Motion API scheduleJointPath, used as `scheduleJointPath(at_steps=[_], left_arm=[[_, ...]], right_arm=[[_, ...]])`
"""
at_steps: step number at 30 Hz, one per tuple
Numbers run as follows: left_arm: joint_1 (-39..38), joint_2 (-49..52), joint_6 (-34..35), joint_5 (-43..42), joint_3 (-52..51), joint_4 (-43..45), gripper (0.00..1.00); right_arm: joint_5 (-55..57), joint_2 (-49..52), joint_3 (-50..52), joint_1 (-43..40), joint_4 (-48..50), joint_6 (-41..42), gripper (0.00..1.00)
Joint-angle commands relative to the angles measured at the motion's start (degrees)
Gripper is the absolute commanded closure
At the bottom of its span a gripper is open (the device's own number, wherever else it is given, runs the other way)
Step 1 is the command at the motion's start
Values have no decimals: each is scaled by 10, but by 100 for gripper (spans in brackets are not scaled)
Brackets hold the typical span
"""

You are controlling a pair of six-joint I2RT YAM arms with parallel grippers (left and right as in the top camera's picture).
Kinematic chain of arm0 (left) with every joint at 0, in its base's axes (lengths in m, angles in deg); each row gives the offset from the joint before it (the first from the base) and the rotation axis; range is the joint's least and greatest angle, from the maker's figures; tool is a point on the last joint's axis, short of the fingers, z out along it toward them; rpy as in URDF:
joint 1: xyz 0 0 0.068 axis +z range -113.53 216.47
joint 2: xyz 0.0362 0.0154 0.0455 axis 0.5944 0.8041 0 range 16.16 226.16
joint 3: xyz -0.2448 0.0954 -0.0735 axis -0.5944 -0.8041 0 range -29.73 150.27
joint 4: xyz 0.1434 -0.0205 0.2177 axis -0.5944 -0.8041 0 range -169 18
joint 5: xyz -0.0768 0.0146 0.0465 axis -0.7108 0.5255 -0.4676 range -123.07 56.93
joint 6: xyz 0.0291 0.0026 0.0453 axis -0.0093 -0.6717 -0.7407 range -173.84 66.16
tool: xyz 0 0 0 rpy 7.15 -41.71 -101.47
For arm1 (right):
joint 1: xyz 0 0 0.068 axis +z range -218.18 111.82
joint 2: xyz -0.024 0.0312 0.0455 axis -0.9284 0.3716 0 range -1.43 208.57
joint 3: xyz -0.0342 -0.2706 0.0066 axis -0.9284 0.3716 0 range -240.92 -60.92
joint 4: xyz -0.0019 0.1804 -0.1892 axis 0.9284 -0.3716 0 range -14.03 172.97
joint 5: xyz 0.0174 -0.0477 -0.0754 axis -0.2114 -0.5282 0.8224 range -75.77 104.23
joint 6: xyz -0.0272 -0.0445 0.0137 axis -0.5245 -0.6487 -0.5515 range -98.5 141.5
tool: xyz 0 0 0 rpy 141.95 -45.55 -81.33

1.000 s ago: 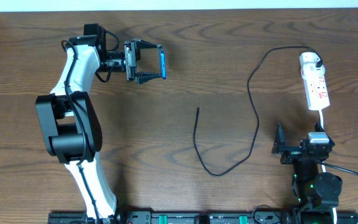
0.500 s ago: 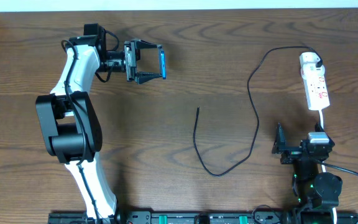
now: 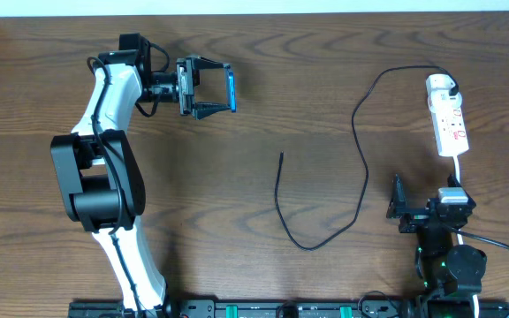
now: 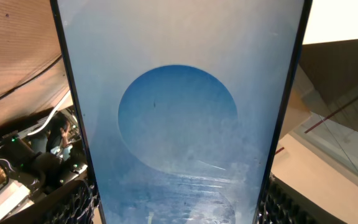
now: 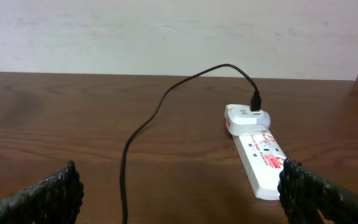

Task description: Plug charger to phone and switch on socket

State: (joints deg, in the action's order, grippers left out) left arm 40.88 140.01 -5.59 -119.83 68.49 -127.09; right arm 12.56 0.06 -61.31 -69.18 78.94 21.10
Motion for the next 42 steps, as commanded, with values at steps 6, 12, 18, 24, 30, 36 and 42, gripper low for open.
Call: scheduleJointPath(at_steps=[6,12,18,24,30,36,42], left_arm=[[1,-18,-2,-32,1,3,92],[1,-18,-37,-21,1,3,92],[1,-18,-70,-6,1,3,93],[1,-18,-121,-6,1,3,93],[-5,-18,-143,-6,1,3,93],[-29,-18,-155,-6,1,3,93],[-58,-18,-155,-6,1,3,93]], right_arm=[[2,0,0,2,-3,8,1],[4,0,0,2,0,7,1],[0,0,0,2,37,8,1],[0,0,-8,2,50,8,1],[0,0,-46,2,38,9,1],[22,10,-125,2,-28,12,1],[26,73,-216,2,-76,29,1]])
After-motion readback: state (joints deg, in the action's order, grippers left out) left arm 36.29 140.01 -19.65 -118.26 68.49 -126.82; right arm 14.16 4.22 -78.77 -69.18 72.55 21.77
